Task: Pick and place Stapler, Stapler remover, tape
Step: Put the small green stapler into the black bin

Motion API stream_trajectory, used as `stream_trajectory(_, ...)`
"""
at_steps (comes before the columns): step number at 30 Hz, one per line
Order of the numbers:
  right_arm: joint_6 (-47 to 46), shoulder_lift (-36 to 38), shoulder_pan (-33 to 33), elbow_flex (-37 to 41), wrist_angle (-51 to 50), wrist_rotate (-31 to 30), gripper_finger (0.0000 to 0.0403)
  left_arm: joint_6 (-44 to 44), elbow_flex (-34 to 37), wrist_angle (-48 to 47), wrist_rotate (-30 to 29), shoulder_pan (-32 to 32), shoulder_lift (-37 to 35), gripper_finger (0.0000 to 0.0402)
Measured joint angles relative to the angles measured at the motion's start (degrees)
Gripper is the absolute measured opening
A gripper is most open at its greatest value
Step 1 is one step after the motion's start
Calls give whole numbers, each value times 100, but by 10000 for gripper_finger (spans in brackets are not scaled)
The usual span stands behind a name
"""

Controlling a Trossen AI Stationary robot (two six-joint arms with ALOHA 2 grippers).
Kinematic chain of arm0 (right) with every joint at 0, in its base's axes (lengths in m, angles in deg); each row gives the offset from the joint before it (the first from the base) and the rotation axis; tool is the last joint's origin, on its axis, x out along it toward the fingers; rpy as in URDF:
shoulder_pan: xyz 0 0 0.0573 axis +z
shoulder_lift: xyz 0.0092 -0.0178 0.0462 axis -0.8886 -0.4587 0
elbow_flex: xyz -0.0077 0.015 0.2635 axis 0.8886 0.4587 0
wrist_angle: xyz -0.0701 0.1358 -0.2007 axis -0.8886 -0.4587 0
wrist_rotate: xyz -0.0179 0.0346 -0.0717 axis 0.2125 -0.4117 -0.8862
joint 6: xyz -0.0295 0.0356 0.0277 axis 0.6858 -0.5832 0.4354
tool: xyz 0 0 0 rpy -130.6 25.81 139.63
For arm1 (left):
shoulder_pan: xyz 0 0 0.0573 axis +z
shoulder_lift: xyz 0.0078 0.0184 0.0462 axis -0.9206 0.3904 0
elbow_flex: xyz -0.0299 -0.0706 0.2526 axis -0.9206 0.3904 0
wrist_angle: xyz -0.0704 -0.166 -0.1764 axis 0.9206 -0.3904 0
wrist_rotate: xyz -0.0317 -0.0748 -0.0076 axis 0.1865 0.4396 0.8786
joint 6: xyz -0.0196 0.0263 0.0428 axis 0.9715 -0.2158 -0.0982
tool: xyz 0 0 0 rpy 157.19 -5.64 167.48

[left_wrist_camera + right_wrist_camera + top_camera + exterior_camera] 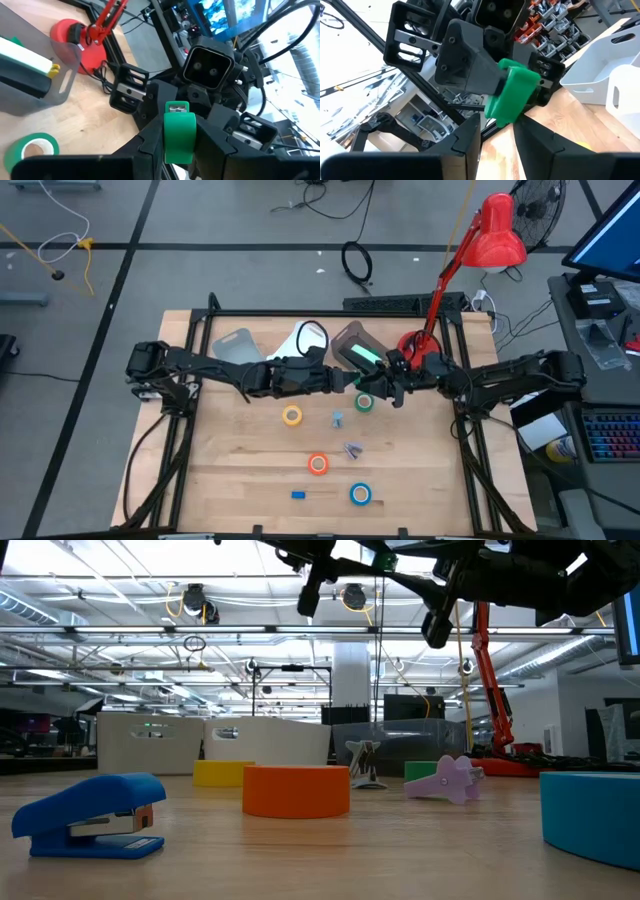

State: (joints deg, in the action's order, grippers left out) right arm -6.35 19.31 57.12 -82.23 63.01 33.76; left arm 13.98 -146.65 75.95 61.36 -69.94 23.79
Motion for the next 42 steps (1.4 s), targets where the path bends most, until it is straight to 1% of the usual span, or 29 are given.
stream_trajectory(4, -21, 0, -57, 1, 37, 0, 101, -2, 0, 0, -2, -52, -2, 92)
stream_trajectory(12, -21, 0, -118, 1, 40, 0, 119, 20, 0, -24, 2, -48, -2, 92)
stream_trajectory(15, -21, 0, -118, 1, 40, -2, 120, 22, 0, -26, 6, -50, -2, 92)
stream_trajectory(18, -21, 0, -118, 1, 40, -5, 109, 26, 0, -24, 18, -50, -2, 92)
stream_trajectory(23, -9, 2, -120, 1, 38, -5, 74, 20, 0, -22, 22, -53, -2, 93)
stream_trajectory(26, 4, 4, -120, 1, 39, -7, 62, 17, 0, -24, 20, -59, -9, 93)
stream_trajectory(38, 1, 7, -118, 1, 62, -16, 60, -22, 0, -22, 17, -96, -9, 93)
stream_trajectory(42, -6, 7, -121, 1, 68, -24, 61, -154, 0, -19, 18, -96, -9, 93)
